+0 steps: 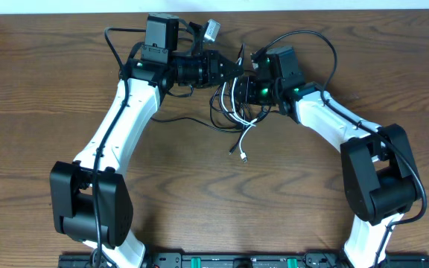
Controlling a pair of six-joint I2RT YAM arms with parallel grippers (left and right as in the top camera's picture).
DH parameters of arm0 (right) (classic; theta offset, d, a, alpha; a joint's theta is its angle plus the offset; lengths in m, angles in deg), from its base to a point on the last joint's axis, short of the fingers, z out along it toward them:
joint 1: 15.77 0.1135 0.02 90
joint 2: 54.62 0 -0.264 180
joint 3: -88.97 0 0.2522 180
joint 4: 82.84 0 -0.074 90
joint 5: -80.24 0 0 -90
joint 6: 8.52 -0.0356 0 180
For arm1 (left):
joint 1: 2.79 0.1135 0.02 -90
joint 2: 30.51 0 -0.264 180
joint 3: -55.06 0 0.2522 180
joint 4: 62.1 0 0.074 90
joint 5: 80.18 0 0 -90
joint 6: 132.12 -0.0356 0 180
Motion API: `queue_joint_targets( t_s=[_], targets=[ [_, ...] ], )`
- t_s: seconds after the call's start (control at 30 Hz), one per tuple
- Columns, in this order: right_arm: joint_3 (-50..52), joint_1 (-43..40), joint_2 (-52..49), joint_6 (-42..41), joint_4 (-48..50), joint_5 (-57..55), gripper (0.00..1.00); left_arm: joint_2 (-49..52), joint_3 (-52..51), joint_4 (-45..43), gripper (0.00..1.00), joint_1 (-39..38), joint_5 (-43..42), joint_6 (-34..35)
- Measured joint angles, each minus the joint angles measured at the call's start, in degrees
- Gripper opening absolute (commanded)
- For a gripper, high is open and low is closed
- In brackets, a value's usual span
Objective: Untangle cables
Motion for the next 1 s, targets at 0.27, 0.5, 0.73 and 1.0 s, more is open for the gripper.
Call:
queue_joint_targets(
  t_s=[0.27, 0.5, 0.73, 1.0],
  targets=[
    [0.0, 0.2, 0.0, -0.4, -1.5, 0.1, 0.22, 0.0, 0.0, 0.0, 0.08, 0.0, 0.0, 0.0],
    [0.0, 1.4, 0.0, -1.0, -1.6, -0.6, 0.17, 0.0, 0.0, 0.0, 0.07, 0.0, 0.0, 0.0],
    [0.0, 3.0, -0.2, -1.4, -1.0, -2.9, 0.01, 0.0, 0.0, 0.0, 0.08, 0.0, 0.0, 0.0],
    [0.0, 3.5, -0.9, -0.7, -1.2, -5.5, 0.01, 0.0, 0.0, 0.0, 0.08, 0.0, 0.0, 0.0]
  ],
)
